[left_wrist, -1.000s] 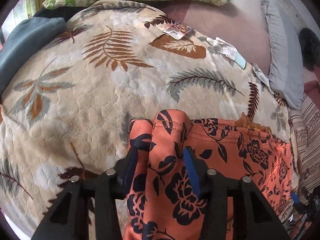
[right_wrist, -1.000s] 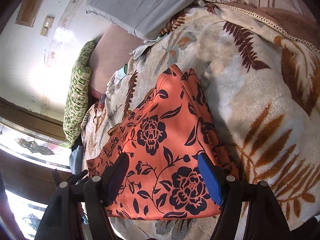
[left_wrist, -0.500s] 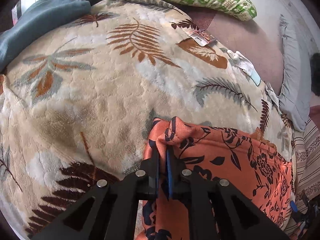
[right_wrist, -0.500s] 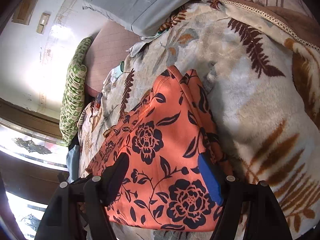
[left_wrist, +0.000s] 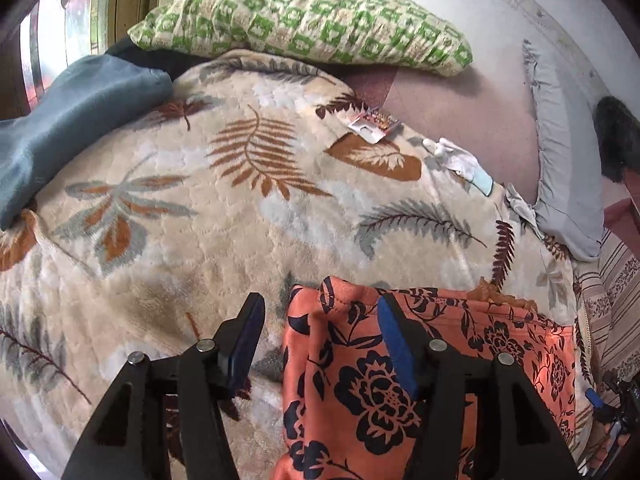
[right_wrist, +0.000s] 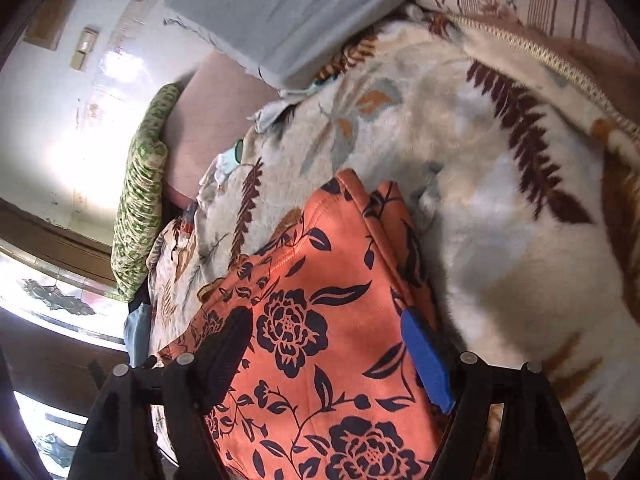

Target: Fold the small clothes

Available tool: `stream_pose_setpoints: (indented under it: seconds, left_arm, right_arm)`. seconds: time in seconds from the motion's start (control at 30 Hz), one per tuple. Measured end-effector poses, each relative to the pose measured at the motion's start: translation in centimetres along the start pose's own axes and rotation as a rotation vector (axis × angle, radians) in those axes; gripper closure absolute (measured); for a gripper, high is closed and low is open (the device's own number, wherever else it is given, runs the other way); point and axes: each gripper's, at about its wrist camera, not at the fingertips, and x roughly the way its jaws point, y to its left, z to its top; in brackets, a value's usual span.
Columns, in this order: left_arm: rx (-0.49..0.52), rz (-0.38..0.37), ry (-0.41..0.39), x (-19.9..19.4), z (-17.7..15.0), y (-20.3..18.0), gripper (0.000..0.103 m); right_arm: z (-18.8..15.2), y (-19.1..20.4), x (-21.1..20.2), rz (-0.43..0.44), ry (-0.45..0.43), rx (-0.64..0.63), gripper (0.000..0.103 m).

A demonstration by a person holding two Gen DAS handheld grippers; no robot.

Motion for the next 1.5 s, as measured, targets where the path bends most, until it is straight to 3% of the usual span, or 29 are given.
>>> stream_pose_setpoints:
  seconds: [0.07,0.13,0.27,0.33,0.37,0.43,0.47,0.53,0.67,0.73,0.8,0.83,0.87,0.9,0.93,1.0,1.07,1.1,1.13,1.2,1.27,1.3,1.33,1.37,1.4,1.43,1.5]
  left_arm:
    - [0.017,-0.022,-0.014,-2.0,-1.0,-0.2,0.040]
    - [0.052,-0.050,-0.011,-3.6,-2.9,-0.7,0.040]
    - [0.124,-0.092,0.030,-4.7,-7.4,-2.2,0.040]
    - [0.151,-0.084,0.059,-3.8,-9.2,-3.0,0.040]
    - [0.165,-0.071,0.084,-3.0,-9.9,-3.3,0.040]
    - [0.185,-0.026,0.110,-1.8,-10.9,-3.6,0.040]
    - [0.194,-0.018,0.103,-1.7,-11.2,-3.7,0.040]
    - [0.196,-0.012,0.095,-2.3,-11.3,-3.9,0.040]
    - [0.172,-0.037,0.017,-4.4,-10.4,-4.4,0.038]
    - [0.177,-0.031,0.003,-4.2,-10.1,-4.8,0.030]
    - [0.241,0.038,0.060,-1.9,-10.7,-5.5,0.027]
    - [0.289,0.094,0.126,0.1,-11.4,-5.6,0.027]
    - [0.337,0.126,0.133,1.3,-12.1,-5.8,0.025]
    - [0.377,0.147,0.075,0.8,-12.5,-6.4,0.024]
    - [0.399,0.166,0.072,0.6,-12.7,-6.9,0.024]
    - [0.389,0.164,0.083,0.6,-12.5,-6.9,0.024]
    - [0.379,0.152,0.088,0.7,-12.4,-6.6,0.024]
    - [0.383,0.151,0.088,0.6,-12.4,-6.6,0.024]
    - [0.385,0.150,0.090,0.7,-12.4,-6.7,0.024]
    - [0.377,0.142,0.099,0.7,-12.2,-6.6,0.024]
    - [0.346,0.118,0.102,0.0,-11.7,-6.6,0.024]
    - [0.316,0.091,0.087,-0.8,-11.3,-6.5,0.024]
    - [0.279,0.053,0.044,-2.1,-10.7,-6.3,0.024]
    - [0.244,0.017,-0.018,-3.5,-10.2,-6.2,0.024]
    - [0.220,-0.008,-0.063,-4.4,-9.7,-6.2,0.024]
    - [0.209,-0.013,-0.070,-4.4,-9.3,-6.2,0.022]
    - [0.217,0.017,-0.007,-2.0,-9.0,-6.3,0.021]
  right_arm:
    - [-0.3,-0.4,-1.9,-0.033,-0.006,-0.025,0.024]
    - [-1.5,-0.7,-2.6,-0.092,0.050,-0.065,0.024]
    - [-5.0,-2.1,-3.0,-0.115,0.132,-0.121,0.028]
    - [-6.2,-2.5,-2.4,-0.123,0.176,-0.130,0.045]
    - [-6.7,-2.6,-1.8,-0.148,0.198,-0.143,0.047]
    - [-7.5,-2.8,-0.6,-0.204,0.226,-0.183,0.072]
    - [-7.7,-2.8,-0.6,-0.226,0.224,-0.187,0.074]
    - [-7.8,-2.0,-1.7,-0.219,0.205,-0.219,0.094]
    - [-8.9,-1.8,-2.9,-0.290,0.213,-0.272,0.096]
    - [-9.1,-3.9,-1.6,-0.324,0.258,-0.225,0.095]
    - [-8.7,-3.9,-2.4,-0.292,0.226,-0.189,0.092]
    - [-8.4,-3.2,-3.0,-0.291,0.206,-0.212,0.091]
    - [-8.0,-2.5,-3.6,-0.300,0.193,-0.235,0.091]
    - [-7.5,-1.9,-4.2,-0.310,0.178,-0.248,0.091]
    - [-7.0,-1.2,-4.8,-0.307,0.154,-0.254,0.091]
    - [-5.7,0.9,-5.7,-0.248,0.103,-0.269,0.087]
    - [-4.1,3.1,-5.0,-0.128,0.093,-0.270,0.079]
    - [-3.2,4.0,-3.8,-0.049,0.118,-0.254,0.068]
    - [-2.3,4.9,-2.1,0.026,0.150,-0.234,0.050]
    - [-0.9,6.5,1.9,0.114,0.205,-0.218,0.038]
    - [0.2,6.5,5.9,0.132,0.275,-0.176,0.040]
    - [0.8,5.6,7.2,0.061,0.268,-0.160,0.040]
    - [1.3,3.8,8.1,-0.070,0.253,-0.128,0.041]
    - [1.7,1.2,8.5,-0.139,0.242,-0.045,0.051]
    - [1.7,-1.2,8.2,-0.092,0.218,0.058,0.076]
    - [1.6,-2.5,7.4,-0.060,0.195,0.118,0.080]
    - [1.4,-2.0,6.0,-0.094,0.153,0.069,0.076]
